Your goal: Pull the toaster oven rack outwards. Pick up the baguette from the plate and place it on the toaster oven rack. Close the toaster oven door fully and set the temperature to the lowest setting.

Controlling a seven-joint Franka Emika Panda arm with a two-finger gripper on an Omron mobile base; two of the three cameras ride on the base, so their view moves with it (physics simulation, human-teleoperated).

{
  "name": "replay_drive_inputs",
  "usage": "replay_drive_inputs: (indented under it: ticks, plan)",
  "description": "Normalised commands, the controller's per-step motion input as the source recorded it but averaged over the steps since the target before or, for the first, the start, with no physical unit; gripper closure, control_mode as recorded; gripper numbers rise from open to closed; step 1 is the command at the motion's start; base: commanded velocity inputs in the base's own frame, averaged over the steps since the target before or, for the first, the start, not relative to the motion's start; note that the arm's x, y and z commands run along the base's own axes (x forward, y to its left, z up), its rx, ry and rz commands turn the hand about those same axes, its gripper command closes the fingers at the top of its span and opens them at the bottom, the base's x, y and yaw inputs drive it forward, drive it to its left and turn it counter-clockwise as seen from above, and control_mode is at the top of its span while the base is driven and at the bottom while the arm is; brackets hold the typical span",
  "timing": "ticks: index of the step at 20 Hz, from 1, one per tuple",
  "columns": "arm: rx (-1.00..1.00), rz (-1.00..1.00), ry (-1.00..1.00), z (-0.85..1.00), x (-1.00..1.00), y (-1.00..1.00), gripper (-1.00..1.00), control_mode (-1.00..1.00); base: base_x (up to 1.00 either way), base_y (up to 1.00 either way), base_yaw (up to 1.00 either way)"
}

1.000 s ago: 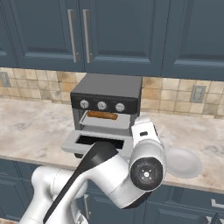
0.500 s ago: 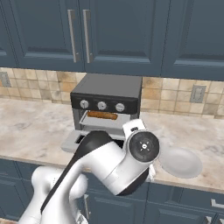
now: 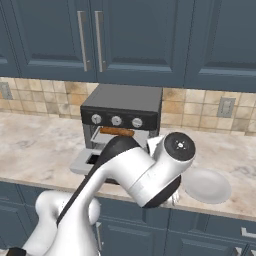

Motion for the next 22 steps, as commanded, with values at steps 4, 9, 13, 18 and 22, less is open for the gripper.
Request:
replay_drive_inputs:
  ticks: [4, 9, 13, 18, 22]
  plan:
    - [0.25, 0.00, 0.00, -0.40, -0.04, 0.00, -1.00, -1.00, 0.00, 0.00, 0.00]
    - [0.09, 0.00, 0.00, -0.12, 0.00, 0.02, -1.00, -1.00, 0.00, 0.00, 0.00]
    - [0.05, 0.00, 0.00, -0.01, 0.00, 0.11, -1.00, -1.00, 0.00, 0.00, 0.00]
    - [0.04, 0.00, 0.00, -0.09, 0.00, 0.21, -1.00, -1.00, 0.00, 0.00, 0.00]
    - [0.03, 0.00, 0.00, -0.15, 0.00, 0.26, -1.00, -1.00, 0.00, 0.00, 0.00]
